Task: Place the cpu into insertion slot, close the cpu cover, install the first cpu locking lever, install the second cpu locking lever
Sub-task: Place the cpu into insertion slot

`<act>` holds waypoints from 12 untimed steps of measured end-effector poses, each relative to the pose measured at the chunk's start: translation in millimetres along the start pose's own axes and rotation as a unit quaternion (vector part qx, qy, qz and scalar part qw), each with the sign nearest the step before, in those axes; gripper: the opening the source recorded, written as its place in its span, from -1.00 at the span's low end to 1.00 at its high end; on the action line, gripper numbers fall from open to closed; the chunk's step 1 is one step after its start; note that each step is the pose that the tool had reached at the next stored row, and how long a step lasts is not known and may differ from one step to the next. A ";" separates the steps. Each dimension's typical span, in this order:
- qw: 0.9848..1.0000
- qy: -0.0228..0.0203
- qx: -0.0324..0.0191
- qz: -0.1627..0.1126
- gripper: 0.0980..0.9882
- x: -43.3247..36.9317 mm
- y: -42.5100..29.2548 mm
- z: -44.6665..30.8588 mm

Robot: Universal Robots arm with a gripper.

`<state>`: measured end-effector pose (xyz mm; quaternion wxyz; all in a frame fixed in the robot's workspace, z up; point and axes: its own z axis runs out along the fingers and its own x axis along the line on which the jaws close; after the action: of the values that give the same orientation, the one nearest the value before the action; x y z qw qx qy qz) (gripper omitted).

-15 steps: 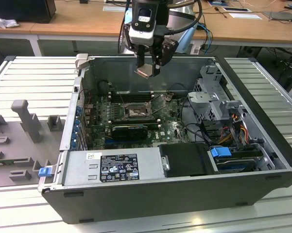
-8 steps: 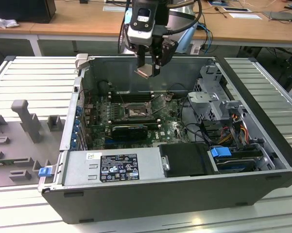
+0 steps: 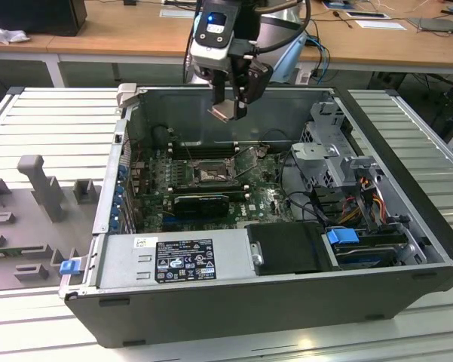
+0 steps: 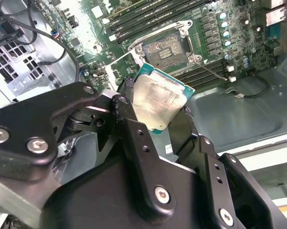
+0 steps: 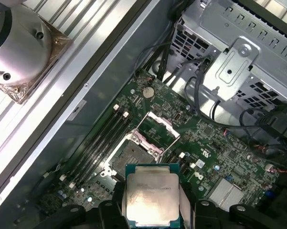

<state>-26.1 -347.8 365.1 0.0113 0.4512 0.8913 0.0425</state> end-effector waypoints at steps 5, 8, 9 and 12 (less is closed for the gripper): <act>1.000 -0.002 0.000 0.022 -0.03 0.2 -0.4 0.2; 0.999 -0.004 -0.001 0.051 -0.03 0.2 -0.4 0.5; 0.998 -0.006 -0.001 0.064 -0.03 0.2 -0.4 0.6; 0.996 -0.007 -0.001 0.084 -0.03 0.2 -0.4 0.8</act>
<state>-26.5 -347.8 364.3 0.0149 0.5249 0.8500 0.0413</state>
